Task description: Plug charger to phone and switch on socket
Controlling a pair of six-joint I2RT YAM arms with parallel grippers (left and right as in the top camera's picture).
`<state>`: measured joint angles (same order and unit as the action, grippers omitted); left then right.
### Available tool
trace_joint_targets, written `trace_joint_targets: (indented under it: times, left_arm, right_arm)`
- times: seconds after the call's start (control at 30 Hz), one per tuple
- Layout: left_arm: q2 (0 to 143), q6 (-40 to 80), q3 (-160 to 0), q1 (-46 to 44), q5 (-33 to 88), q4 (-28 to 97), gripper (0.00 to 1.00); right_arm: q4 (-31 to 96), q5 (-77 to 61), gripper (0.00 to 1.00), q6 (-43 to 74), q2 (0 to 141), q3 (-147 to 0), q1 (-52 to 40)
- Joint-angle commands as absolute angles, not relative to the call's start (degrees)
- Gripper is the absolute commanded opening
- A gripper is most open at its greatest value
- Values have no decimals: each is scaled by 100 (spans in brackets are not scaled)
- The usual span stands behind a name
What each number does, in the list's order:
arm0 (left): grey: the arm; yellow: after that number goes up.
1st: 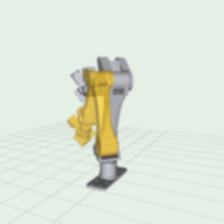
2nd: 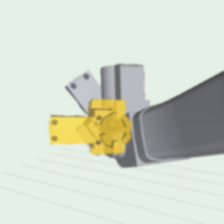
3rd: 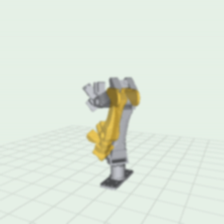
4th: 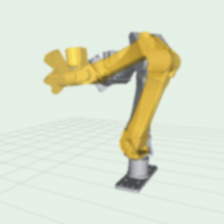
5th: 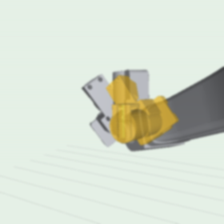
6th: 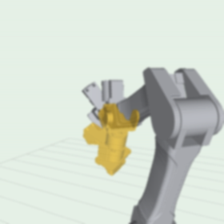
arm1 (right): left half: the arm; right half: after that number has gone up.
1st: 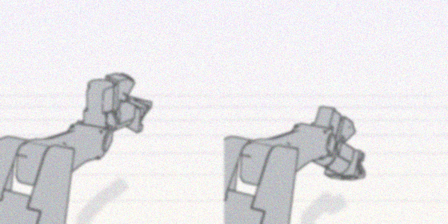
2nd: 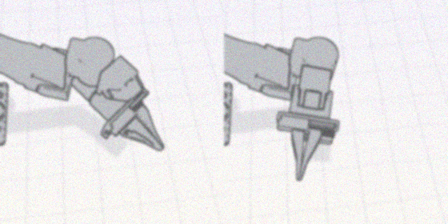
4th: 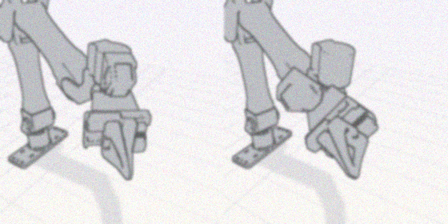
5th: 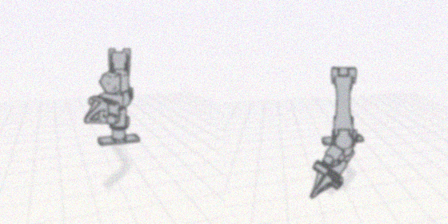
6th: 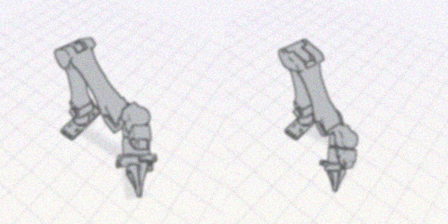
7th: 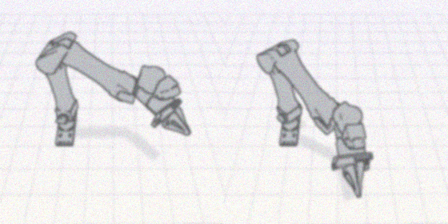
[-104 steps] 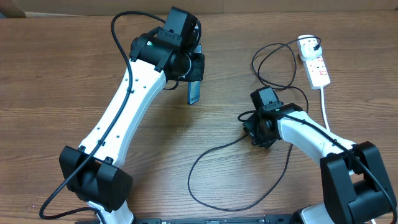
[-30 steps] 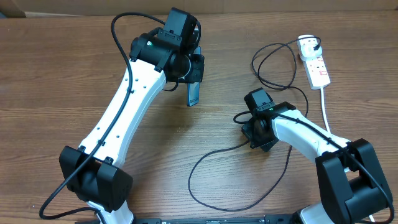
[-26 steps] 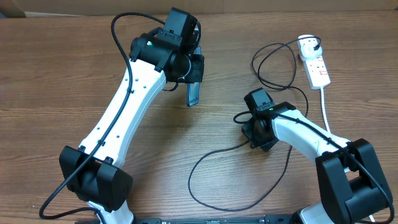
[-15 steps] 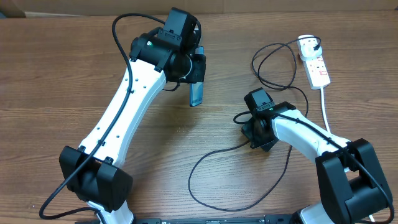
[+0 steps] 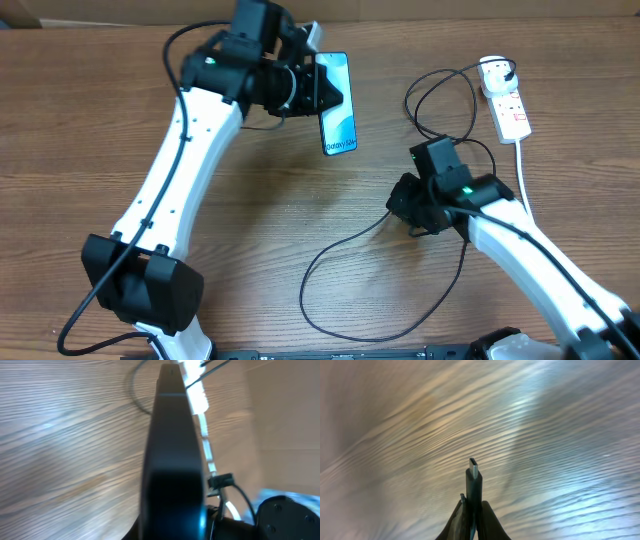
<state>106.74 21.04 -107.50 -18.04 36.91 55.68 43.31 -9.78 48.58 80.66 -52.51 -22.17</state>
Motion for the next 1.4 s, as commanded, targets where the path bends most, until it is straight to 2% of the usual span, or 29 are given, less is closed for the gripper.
trace_joint_targets:
  times: [0.0,0.2,0.4,0.8,1.1,1.37]
  left_arm:
    - [10650,2491,-10805,-1533,5127,5472,4]
    - [10650,2888,-10805,-1227,6093,5474,4]
    - [10650,2899,-10805,-1164,7214,5478,4]
    - [10650,3310,-10805,-1153,7789,5616,4]
    - [10650,3312,-10805,-1151,7924,5843,4]
    - [10650,3020,-10805,-1079,8165,5872,4]
  right_arm:
    - [4316,-1841,4,4042,7470,-5349,-2250]
    - [4219,-3140,4,3286,6783,-5349,-2250]
    - [3798,-5231,4,2541,6455,-5349,-2250]
    - [2832,-8073,4,2569,6440,-5349,-2248]
    - [2574,-7865,4,3208,6440,-5349,-2222]
    - [2110,-8027,4,3802,6440,-5349,-1811]
